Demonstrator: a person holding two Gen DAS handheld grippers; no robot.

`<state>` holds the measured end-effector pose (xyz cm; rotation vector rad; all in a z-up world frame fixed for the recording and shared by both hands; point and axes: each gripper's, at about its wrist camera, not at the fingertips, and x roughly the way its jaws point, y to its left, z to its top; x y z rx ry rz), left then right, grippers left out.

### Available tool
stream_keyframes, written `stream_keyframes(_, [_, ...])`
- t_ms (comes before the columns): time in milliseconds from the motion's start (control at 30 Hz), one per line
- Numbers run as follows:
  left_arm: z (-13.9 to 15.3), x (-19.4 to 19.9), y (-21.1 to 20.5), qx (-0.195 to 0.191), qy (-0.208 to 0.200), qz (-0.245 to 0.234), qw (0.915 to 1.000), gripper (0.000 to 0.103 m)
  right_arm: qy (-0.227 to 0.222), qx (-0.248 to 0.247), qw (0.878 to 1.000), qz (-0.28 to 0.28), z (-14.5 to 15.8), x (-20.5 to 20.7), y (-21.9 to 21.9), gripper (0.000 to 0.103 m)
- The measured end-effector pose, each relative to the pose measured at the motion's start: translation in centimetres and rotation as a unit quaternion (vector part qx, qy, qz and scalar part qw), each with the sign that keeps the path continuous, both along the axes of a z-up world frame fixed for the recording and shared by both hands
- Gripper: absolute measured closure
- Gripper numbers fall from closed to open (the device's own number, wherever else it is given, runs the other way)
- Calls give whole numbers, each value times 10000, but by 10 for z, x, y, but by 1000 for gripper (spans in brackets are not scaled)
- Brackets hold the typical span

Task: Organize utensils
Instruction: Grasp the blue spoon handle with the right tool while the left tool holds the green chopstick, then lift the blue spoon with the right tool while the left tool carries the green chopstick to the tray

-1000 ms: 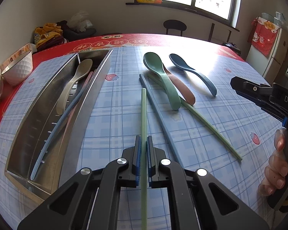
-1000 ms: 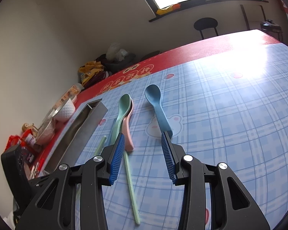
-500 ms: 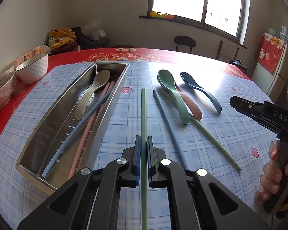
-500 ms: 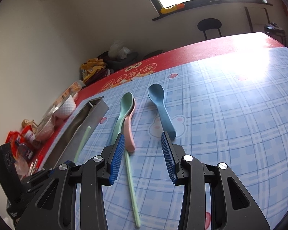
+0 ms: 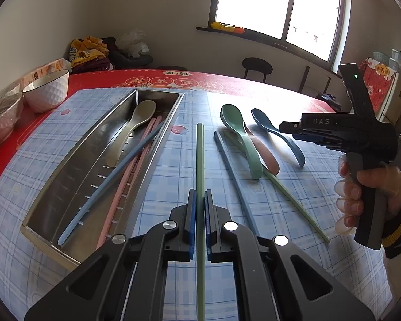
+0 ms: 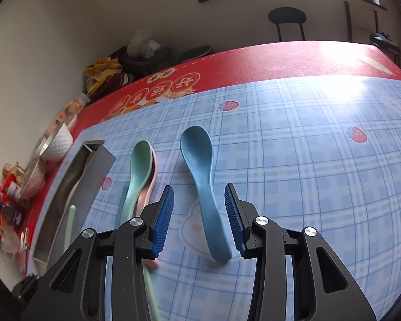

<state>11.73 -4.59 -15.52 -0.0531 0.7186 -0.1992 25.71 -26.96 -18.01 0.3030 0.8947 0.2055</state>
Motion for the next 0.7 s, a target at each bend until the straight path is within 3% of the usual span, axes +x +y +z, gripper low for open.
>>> stream_keyframes(267, [0, -1, 1, -47, -7, -22, 10000, 97, 220, -626, 9977, -109, -10, 10, 10, 66])
stream_keyframes(333, [0, -1, 1, -49, -12, -23, 10000, 97, 235, -766, 9967, -91, -10, 8, 13, 72])
stream_keyframes(400, [0, -1, 1, -58, -14, -17, 10000, 97, 304, -855, 9958, -137, -10, 7, 13, 83])
stream_keyframes(467, [1, -2, 2, -78, -35, -20, 10000, 97, 368, -805, 9960, -134, -9, 4, 13, 88])
stream_keyframes(567, [2, -3, 1, -86, -52, -29, 9999, 97, 335, -654, 9971, -173, -7, -5, 14, 89])
stream_keyframes(700, [2, -4, 0, -94, -72, -52, 9999, 97, 5, -27, 9998, -208, 7, -32, 10, 89])
